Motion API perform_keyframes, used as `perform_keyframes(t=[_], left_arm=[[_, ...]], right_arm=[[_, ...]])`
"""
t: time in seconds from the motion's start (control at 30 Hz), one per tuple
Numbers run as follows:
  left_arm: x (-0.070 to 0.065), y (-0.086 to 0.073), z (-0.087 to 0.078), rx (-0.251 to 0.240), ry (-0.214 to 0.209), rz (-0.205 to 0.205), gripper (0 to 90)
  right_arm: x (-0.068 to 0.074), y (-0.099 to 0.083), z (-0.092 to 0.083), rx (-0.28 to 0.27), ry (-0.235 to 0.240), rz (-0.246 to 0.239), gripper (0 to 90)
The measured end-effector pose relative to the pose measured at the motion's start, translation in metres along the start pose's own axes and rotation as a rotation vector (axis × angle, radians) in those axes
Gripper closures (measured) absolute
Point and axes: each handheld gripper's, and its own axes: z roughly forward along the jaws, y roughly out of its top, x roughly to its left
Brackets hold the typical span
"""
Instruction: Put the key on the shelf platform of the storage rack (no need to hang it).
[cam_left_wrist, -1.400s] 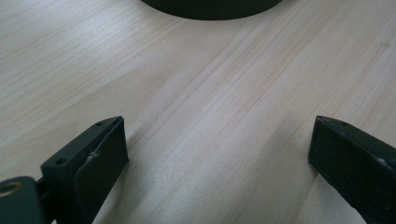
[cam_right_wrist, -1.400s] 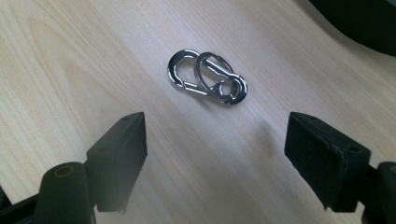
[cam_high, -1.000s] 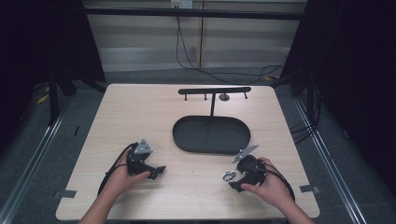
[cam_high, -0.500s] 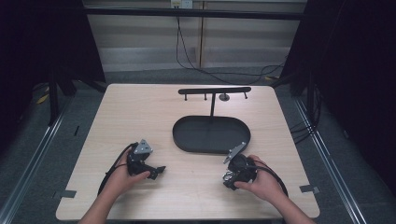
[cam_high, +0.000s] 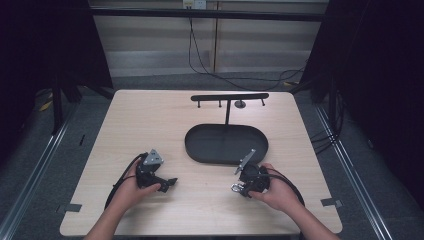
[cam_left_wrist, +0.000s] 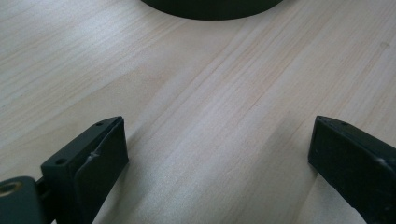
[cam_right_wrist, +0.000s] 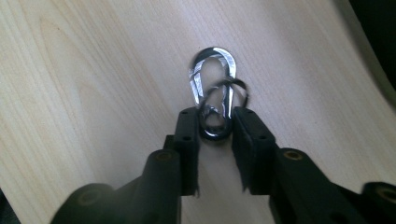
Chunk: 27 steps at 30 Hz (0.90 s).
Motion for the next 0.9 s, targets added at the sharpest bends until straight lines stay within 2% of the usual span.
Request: perform_keyframes(t=[0.03, 0.17, 0.23, 0.47, 0.57, 0.9], left_arm=[[0.000, 0.000, 0.000, 0.000, 0.000, 0.000, 4.3], [0.000, 0.000, 0.000, 0.000, 0.000, 0.000, 4.3], [0.000, 0.000, 0.000, 0.000, 0.000, 0.000, 4.3], [0.000, 0.000, 0.000, 0.000, 0.000, 0.000, 4.3], [0.000, 0.000, 0.000, 0.000, 0.000, 0.000, 4.3], [0.000, 0.000, 0.000, 0.000, 0.000, 0.000, 4.3]], right_arm=[[0.000, 0.001, 0.000, 0.010, 0.002, 0.011, 71.9], [0.000, 0.003, 0.000, 0.025, -0.001, 0.008, 72.7], [0.000, 0.003, -0.001, 0.033, 0.005, 0.027, 72.9], [-0.004, 0.000, -0.003, 0.029, 0.020, 0.039, 73.1], [-0.005, 0.000, -0.006, 0.041, 0.014, 0.038, 73.1], [-0.007, 0.000, -0.017, 0.028, 0.020, 0.053, 73.2]])
